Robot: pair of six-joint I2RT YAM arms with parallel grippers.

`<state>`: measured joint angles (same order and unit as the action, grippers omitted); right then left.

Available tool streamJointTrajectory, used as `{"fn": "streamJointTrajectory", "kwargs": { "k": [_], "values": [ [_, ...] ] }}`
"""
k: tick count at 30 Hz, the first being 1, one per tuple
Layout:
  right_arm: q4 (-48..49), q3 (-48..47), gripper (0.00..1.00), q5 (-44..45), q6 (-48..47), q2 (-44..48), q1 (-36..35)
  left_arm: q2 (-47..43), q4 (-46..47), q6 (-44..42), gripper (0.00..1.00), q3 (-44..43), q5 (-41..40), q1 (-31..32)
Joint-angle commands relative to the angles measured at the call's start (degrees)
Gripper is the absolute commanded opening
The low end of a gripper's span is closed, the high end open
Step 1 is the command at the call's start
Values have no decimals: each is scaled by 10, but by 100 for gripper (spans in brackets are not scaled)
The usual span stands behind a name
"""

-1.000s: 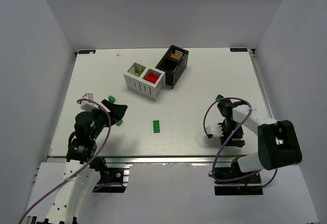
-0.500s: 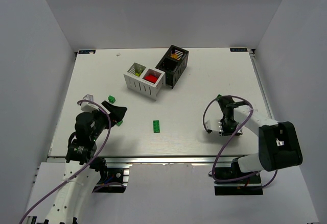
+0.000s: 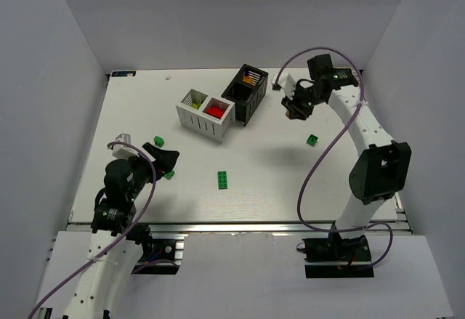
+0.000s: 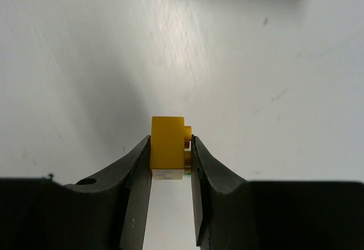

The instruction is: Sort the legos into containers by color

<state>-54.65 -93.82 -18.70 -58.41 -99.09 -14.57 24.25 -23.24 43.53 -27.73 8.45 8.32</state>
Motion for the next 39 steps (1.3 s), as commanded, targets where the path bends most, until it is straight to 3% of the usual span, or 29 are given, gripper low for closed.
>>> {"fn": "streamJointTrajectory", "kwargs": {
  "k": [1, 4, 6, 8, 10, 15, 22, 34, 39],
  "values": [
    [52, -93, 0, -149, 194, -30, -6, 6, -5, 0, 98, -22, -7, -4],
    [209, -129, 0, -178, 308, -61, -13, 17, 0, 9, 98, -25, -5, -3],
    [350, -128, 0, -168, 418, -77, -20, 27, 0, 12, 98, -31, -6, -4],
    [427, -126, 0, -138, 488, -100, -28, 33, -3, 15, 98, -37, -12, -3],
    [481, -141, 0, -95, 494, -123, -46, 40, -7, 16, 98, -47, -19, -3],
    [539, -214, 0, -44, 535, -208, -60, 48, -29, 28, 98, -72, -44, -4],
    [612, -243, 0, 3, 546, -273, -62, 71, -59, 29, 98, -114, -60, -3],
    [628, -230, 28, 11, 525, -313, -62, 91, -68, 33, 98, -136, -69, -3],
    [623, -225, 34, 9, 519, -321, -62, 127, -100, 37, 98, -163, -77, -4]
  ]
}}
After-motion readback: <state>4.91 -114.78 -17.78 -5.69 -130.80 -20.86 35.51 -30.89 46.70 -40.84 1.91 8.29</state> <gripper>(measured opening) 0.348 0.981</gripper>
